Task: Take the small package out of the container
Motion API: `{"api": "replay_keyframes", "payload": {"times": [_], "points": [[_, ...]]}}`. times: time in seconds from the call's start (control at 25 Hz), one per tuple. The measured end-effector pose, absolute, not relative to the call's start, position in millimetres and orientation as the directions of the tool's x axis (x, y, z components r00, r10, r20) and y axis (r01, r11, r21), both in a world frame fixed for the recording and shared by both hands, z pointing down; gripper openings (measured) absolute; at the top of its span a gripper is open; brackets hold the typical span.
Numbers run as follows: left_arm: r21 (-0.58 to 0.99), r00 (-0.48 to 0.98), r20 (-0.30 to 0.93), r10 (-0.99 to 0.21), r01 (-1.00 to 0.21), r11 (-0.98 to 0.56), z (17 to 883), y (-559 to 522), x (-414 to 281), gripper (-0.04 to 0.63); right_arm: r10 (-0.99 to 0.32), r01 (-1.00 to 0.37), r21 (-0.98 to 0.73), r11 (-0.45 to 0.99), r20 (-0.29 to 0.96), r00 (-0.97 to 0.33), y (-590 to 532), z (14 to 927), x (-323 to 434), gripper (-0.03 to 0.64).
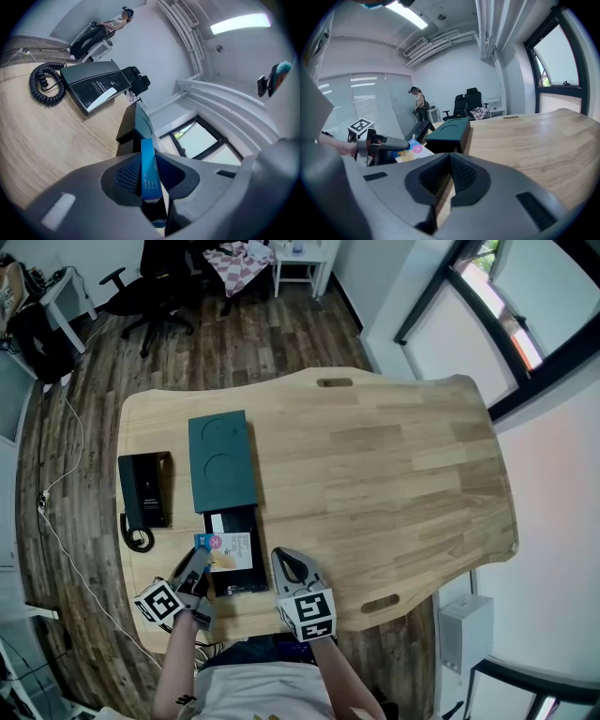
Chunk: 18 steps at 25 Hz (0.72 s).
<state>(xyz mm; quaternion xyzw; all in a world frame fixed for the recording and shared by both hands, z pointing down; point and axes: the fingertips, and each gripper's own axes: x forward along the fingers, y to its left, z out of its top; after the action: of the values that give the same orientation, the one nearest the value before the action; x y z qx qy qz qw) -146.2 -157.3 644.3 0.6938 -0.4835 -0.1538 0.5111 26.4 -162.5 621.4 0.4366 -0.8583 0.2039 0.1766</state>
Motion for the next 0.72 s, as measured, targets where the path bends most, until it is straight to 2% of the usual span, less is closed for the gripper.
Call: {"api": "replay_keyframes", "payload": {"times": [0.24, 0.48, 0.72], "points": [[0.91, 0.464, 0.232, -0.855, -0.414, 0.022, 636, -159, -146, 0.094, -0.686, -0.826, -0.201, 0.526, 0.475, -0.552, -162, 618, 33, 0.006], [0.919, 0.486, 0.189, -0.853, -0.394, -0.021, 625, -160, -136, 0.094, -0.697, -0.828, -0.188, 0.529, 0.46, -0.55, -164, 610, 36, 0.006], [0.928, 0.485, 0.134, -0.864, -0.368, -0.062, 599, -160, -133, 0.094, -0.731, -0.828, -0.21, 0.52, 0.392, -0.559, -163, 586, 38, 0.006]]}}
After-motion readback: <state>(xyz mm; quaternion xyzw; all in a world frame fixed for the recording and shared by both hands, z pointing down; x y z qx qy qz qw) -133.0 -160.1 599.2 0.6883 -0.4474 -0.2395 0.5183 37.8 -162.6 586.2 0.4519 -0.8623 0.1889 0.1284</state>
